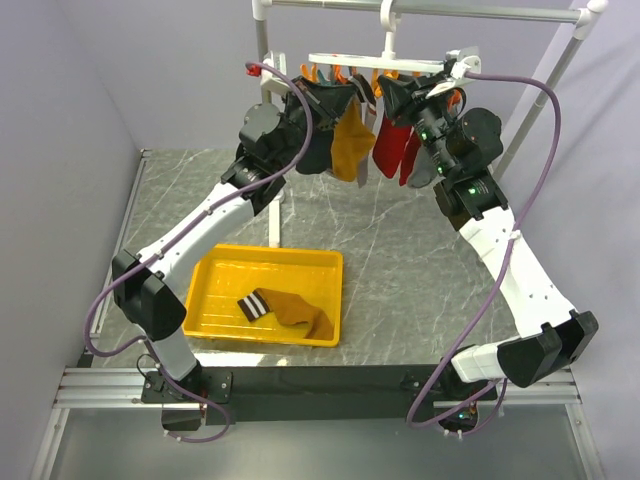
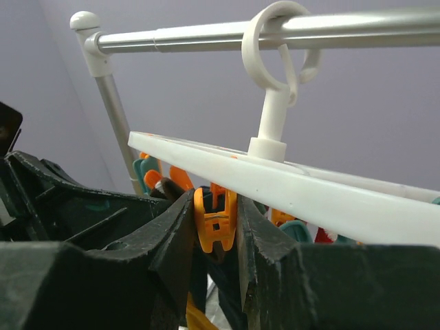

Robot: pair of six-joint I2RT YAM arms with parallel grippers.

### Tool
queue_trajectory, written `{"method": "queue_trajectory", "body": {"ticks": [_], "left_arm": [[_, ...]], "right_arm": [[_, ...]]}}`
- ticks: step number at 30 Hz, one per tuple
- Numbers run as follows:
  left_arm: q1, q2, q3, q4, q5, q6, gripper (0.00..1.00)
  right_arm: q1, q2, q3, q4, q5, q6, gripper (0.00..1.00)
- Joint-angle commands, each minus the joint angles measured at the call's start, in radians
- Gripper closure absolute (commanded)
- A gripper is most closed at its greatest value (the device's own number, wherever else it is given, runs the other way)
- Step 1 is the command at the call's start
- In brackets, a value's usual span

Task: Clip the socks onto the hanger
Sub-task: Clamp the sock onto the hanger.

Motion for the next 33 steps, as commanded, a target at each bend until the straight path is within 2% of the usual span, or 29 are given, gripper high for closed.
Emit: {"method": "queue_trajectory", "body": {"ticks": [1,21,33], "left_arm": [[0.017,-0.044,0.029,0.034,0.088,-0.038,0.99],[0.019,-0.059,0.020,0.060,0.169,-0.057,0.99],[0.050,-0.051,0.003,0.155,0.296,-0.132,0.99]], "right_arm": [[-0.002,-0.034,0.005,0.093,-0.042,-0.030,1.00],[-0.002,-0.023,-0.012,0.131,-0.072,-0.044,1.00],[-0.007,-0.027,-0.032,0.165,-0.126,-0.024,1.00]]}}
